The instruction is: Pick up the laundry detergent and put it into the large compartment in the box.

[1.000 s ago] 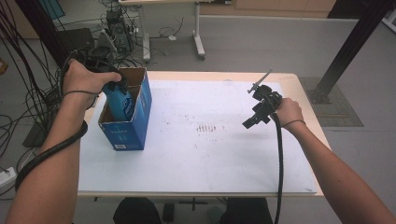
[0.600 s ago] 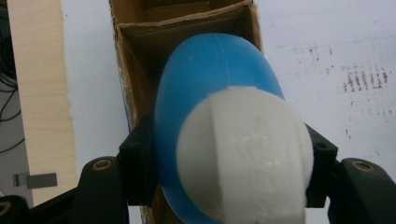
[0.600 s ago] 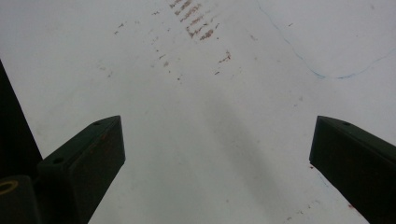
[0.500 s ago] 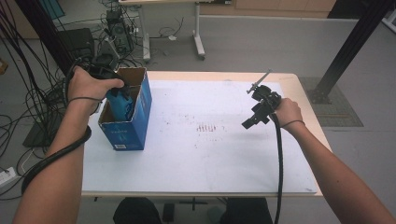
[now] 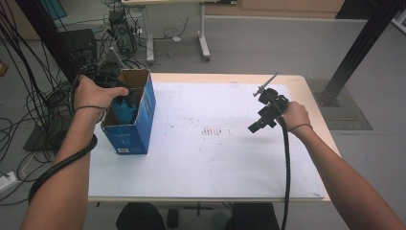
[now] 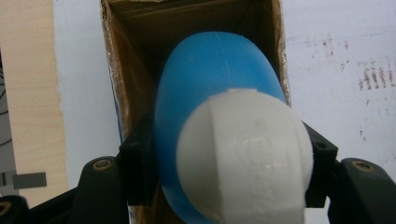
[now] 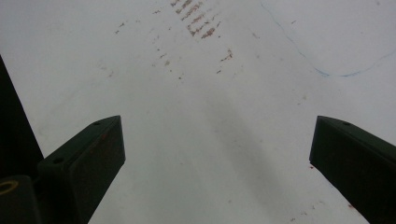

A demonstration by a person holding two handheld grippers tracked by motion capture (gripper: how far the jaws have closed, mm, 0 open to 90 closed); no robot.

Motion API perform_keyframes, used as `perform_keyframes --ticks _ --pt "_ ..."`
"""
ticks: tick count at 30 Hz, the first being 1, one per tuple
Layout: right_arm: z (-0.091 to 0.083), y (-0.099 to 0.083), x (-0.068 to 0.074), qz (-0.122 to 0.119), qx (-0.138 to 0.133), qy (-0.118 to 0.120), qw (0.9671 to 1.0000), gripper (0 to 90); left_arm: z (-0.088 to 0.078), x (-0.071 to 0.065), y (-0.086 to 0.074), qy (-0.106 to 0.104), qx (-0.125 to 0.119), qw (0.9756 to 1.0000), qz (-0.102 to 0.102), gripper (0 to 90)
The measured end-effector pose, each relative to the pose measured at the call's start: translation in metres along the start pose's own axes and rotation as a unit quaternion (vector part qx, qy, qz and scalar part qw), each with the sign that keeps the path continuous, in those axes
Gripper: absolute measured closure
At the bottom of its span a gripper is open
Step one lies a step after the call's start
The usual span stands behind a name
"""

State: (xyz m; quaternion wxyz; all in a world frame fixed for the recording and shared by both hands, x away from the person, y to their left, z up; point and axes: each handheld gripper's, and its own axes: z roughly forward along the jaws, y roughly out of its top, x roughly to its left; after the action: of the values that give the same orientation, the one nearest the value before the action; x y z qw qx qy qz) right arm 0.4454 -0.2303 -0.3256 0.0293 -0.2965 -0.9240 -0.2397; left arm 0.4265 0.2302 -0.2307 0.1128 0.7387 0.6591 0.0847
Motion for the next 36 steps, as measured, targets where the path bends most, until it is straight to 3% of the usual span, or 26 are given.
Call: perform_keyframes --ticks 25,36 --pt "0.003 -0.001 -0.002 0.002 0.004 0.002 1.0 3.1 0.031 0.003 -0.01 0.003 0.016 0.9999 -0.004 37.8" --pt "0.007 0.0 -0.001 0.0 0.004 0.005 1.0 3.1 0.032 0.002 -0.011 0.005 0.014 0.9999 -0.002 37.8"
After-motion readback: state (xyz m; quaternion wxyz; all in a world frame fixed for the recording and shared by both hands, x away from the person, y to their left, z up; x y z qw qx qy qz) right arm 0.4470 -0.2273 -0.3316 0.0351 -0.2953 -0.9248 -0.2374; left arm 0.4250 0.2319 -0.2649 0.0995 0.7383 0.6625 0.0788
